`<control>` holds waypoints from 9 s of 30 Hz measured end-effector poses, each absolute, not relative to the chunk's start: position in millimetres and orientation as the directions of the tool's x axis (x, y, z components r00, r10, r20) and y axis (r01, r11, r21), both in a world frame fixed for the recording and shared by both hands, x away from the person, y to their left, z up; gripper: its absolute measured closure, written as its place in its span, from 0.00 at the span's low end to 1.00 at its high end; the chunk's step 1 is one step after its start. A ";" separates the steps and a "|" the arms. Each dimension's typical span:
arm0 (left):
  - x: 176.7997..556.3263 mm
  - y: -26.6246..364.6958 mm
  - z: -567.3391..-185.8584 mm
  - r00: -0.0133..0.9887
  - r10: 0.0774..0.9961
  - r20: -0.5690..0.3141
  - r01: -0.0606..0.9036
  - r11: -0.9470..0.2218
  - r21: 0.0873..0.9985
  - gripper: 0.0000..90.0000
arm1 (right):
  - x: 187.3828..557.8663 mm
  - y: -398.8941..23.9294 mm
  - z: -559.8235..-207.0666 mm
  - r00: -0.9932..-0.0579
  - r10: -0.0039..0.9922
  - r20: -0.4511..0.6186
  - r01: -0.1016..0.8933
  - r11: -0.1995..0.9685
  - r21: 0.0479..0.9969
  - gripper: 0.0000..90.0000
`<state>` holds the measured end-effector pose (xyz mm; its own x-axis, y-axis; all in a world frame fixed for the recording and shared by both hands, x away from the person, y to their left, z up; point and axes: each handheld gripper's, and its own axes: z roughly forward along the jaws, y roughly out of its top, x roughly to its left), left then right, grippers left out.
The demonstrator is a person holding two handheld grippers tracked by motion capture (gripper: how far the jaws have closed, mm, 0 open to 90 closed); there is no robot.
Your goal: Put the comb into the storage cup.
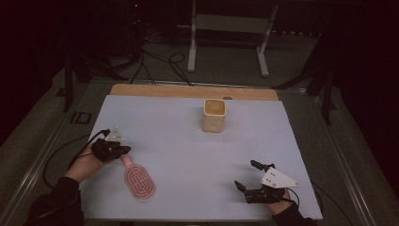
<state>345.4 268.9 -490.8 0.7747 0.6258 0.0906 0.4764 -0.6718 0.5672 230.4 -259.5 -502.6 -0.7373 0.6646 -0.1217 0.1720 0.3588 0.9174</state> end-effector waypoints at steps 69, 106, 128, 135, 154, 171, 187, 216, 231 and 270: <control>226.0 321.8 -464.9 0.740 0.672 0.020 0.560 -0.632 0.535 0.94 | 233.6 -255.4 -503.9 -0.741 0.663 -0.109 0.191 0.363 0.912 0.11; 236.5 278.1 -460.6 0.869 0.494 -0.005 0.478 -0.838 0.262 0.00 | 233.8 -254.9 -504.4 -0.746 0.657 -0.108 0.190 0.366 0.911 0.11; 251.1 259.4 -473.2 0.900 0.436 0.013 0.428 -0.889 0.166 0.18 | 233.9 -254.9 -504.6 -0.748 0.655 -0.105 0.193 0.366 0.910 0.11; 253.6 257.4 -477.3 0.905 0.426 0.011 0.421 -0.898 0.132 0.34 | 234.0 -254.9 -504.4 -0.748 0.656 -0.105 0.190 0.363 0.912 0.11; 262.1 250.9 -480.1 0.917 0.399 -0.022 0.399 -0.912 0.090 0.69 | 234.4 -255.2 -504.8 -0.751 0.653 -0.103 0.192 0.365 0.911 0.11; 262.6 248.2 -480.8 0.925 0.378 -0.046 0.381 -0.922 0.074 0.78 | 234.5 -255.2 -504.7 -0.750 0.654 -0.102 0.193 0.364 0.911 0.11; 270.2 250.0 -455.7 0.913 0.407 -0.026 0.395 -0.867 0.303 0.78 | 235.2 -255.4 -504.6 -0.747 0.657 -0.100 0.193 0.358 0.913 0.11; 306.2 199.3 -429.8 0.902 0.431 0.015 0.342 -0.735 0.585 0.78 | 235.5 -255.9 -504.4 -0.748 0.657 -0.093 0.194 0.351 0.916 0.11; 324.3 162.7 -407.4 0.902 0.432 0.010 0.305 -0.654 0.692 0.78 | 236.4 -256.3 -504.5 -0.746 0.659 -0.094 0.196 0.352 0.915 0.11; 390.2 72.6 -335.5 0.822 0.567 0.056 0.213 -0.397 0.893 0.78 | 236.8 -258.0 -504.4 -0.740 0.666 -0.090 0.200 0.346 0.917 0.11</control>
<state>390.2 72.6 -335.5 0.8217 0.5672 0.0558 0.2132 -0.3967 0.8928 236.8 -258.0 -504.4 -0.7403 0.6662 -0.0903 0.1998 0.3462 0.9167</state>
